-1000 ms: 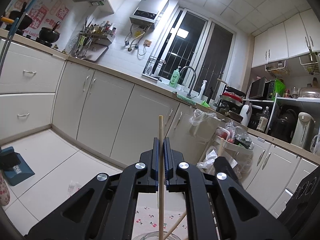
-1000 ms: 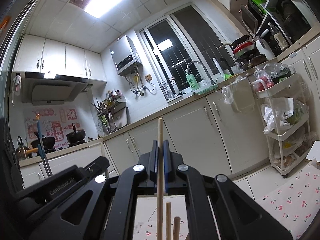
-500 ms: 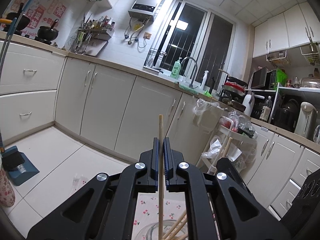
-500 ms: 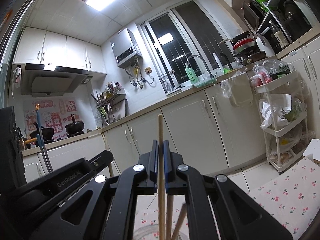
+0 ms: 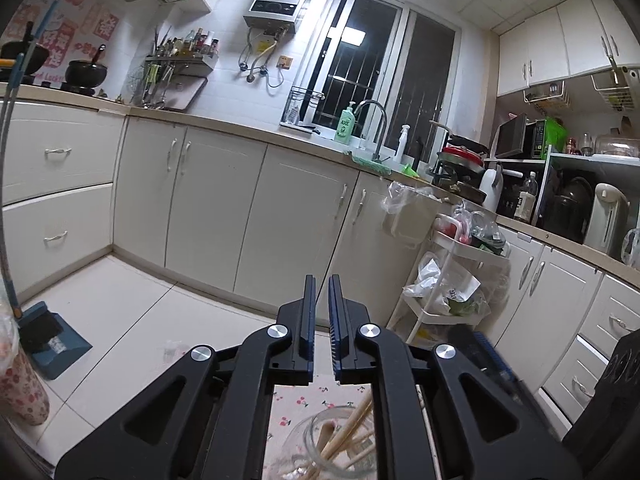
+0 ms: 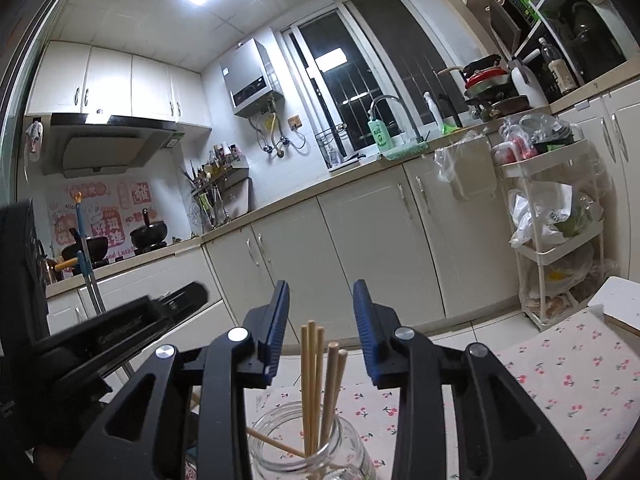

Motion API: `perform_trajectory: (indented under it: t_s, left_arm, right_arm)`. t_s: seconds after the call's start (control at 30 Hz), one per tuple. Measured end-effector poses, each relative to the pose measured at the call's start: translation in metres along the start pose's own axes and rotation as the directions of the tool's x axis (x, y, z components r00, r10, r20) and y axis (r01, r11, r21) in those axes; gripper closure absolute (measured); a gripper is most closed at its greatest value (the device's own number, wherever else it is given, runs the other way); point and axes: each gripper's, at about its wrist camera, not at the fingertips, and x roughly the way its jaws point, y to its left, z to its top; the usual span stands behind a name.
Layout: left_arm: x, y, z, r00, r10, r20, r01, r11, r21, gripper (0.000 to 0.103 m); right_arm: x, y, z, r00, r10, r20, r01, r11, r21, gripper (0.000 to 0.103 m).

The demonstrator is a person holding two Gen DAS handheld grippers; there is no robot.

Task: Organize utensils
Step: 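Lower both chopsticks into the jar and open both grippers, then move both grippers down to the remaining chopsticks on the cloth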

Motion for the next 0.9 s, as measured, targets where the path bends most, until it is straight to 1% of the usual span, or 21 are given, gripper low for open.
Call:
perform_trajectory:
  t_s: [0.1, 0.13, 0.17, 0.23, 0.27, 0.3, 0.33, 0.37, 0.4, 0.43, 0.47, 0.5, 0.53, 0.57, 0.6, 0.63, 0.67, 0.7, 0.73, 0.83, 0.9]
  left_arm:
    - [-0.018, 0.003, 0.002, 1.000, 0.013, 0.002, -0.013, 1.000, -0.007, 0.092]
    - [-0.026, 0.005, 0.002, 1.000, 0.016, 0.001, -0.016, 1.000, -0.014, 0.089]
    - [-0.032, 0.006, 0.002, 1.000, 0.020, -0.002, -0.020, 1.000, -0.018, 0.086]
    - [-0.043, 0.005, -0.003, 0.999, 0.025, -0.028, -0.025, 1.000, -0.016, 0.073]
    - [-0.050, 0.005, -0.008, 0.998, 0.025, -0.050, -0.026, 1.000, -0.012, 0.070]
    - [-0.055, 0.005, -0.014, 0.997, 0.026, -0.076, -0.027, 1.000, -0.008, 0.063]
    - [-0.060, 0.004, -0.023, 0.992, 0.026, -0.123, -0.026, 1.000, 0.005, 0.057]
    - [-0.062, 0.003, -0.030, 0.987, 0.026, -0.158, -0.024, 1.000, 0.019, 0.055]
    - [-0.063, 0.003, -0.040, 0.979, 0.029, -0.203, -0.023, 0.999, 0.034, 0.053]
    - [-0.064, 0.002, -0.051, 0.966, 0.030, -0.256, -0.019, 0.999, 0.045, 0.051]
    - [-0.062, 0.002, -0.066, 0.945, 0.028, -0.325, -0.009, 0.998, 0.061, 0.051]
    - [-0.060, 0.002, -0.080, 0.920, 0.034, -0.391, -0.004, 0.997, 0.078, 0.051]
    - [-0.057, 0.002, -0.094, 0.892, 0.036, -0.452, 0.005, 0.996, 0.089, 0.051]
    - [-0.055, 0.003, -0.103, 0.870, 0.035, -0.492, 0.013, 0.996, 0.093, 0.051]
    - [-0.053, 0.003, -0.113, 0.847, 0.035, -0.531, 0.019, 0.995, 0.095, 0.051]
    - [-0.052, 0.001, -0.123, 0.820, 0.033, -0.571, 0.031, 0.994, 0.103, 0.051]
    - [-0.051, 0.000, -0.128, 0.807, 0.037, -0.590, 0.038, 0.993, 0.115, 0.051]
    - [-0.049, -0.002, -0.133, 0.794, 0.048, -0.606, 0.043, 0.990, 0.135, 0.051]
    - [-0.047, -0.005, -0.139, 0.778, 0.056, -0.626, 0.054, 0.987, 0.154, 0.051]
    - [-0.041, -0.012, -0.150, 0.751, 0.068, -0.657, 0.073, 0.980, 0.184, 0.051]
    - [-0.036, -0.017, -0.154, 0.739, 0.070, -0.670, 0.085, 0.977, 0.195, 0.051]
  right_arm:
    - [-0.017, -0.005, 0.006, 1.000, -0.015, -0.009, 0.016, 1.000, 0.014, 0.066]
    - [-0.022, -0.008, 0.007, 0.999, -0.023, -0.024, 0.023, 1.000, 0.018, 0.061]
    - [-0.027, -0.010, 0.007, 0.999, -0.032, -0.043, 0.033, 0.999, 0.021, 0.059]
    - [-0.038, -0.016, 0.002, 0.993, -0.064, -0.102, 0.067, 0.998, 0.020, 0.053]
    - [-0.042, -0.019, -0.001, 0.985, -0.089, -0.146, 0.092, 0.996, 0.013, 0.052]
    - [-0.045, -0.022, -0.007, 0.972, -0.115, -0.203, 0.117, 0.993, -0.001, 0.052]
    - [-0.047, -0.026, -0.012, 0.960, -0.130, -0.249, 0.132, 0.991, -0.009, 0.052]
    - [-0.049, -0.030, -0.020, 0.942, -0.144, -0.304, 0.146, 0.989, -0.017, 0.052]
    - [-0.049, -0.035, -0.029, 0.915, -0.161, -0.369, 0.158, 0.987, -0.037, 0.052]
    - [-0.048, -0.038, -0.039, 0.891, -0.168, -0.421, 0.160, 0.986, -0.055, 0.052]
    - [-0.048, -0.042, -0.049, 0.865, -0.177, -0.470, 0.163, 0.984, -0.071, 0.052]
    - [-0.047, -0.045, -0.059, 0.836, -0.188, -0.516, 0.166, 0.982, -0.089, 0.053]
    - [-0.045, -0.048, -0.068, 0.807, -0.187, -0.560, 0.156, 0.982, -0.102, 0.059]
    - [-0.045, -0.050, -0.075, 0.791, -0.184, -0.583, 0.150, 0.983, -0.107, 0.063]
    - [-0.045, -0.051, -0.082, 0.771, -0.186, -0.610, 0.146, 0.983, -0.115, 0.065]
    - [-0.043, -0.052, -0.086, 0.757, -0.185, -0.627, 0.139, 0.983, -0.121, 0.067]
    - [-0.042, -0.052, -0.091, 0.743, -0.179, -0.645, 0.128, 0.984, -0.126, 0.070]
    - [-0.041, -0.050, -0.094, 0.736, -0.177, -0.653, 0.124, 0.984, -0.128, 0.075]
    - [-0.039, -0.049, -0.098, 0.724, -0.177, -0.667, 0.117, 0.984, -0.134, 0.076]
    - [-0.035, -0.048, -0.104, 0.713, -0.171, -0.680, 0.101, 0.985, -0.141, 0.076]
    - [-0.031, -0.047, -0.107, 0.702, -0.172, -0.691, 0.094, 0.984, -0.150, 0.076]
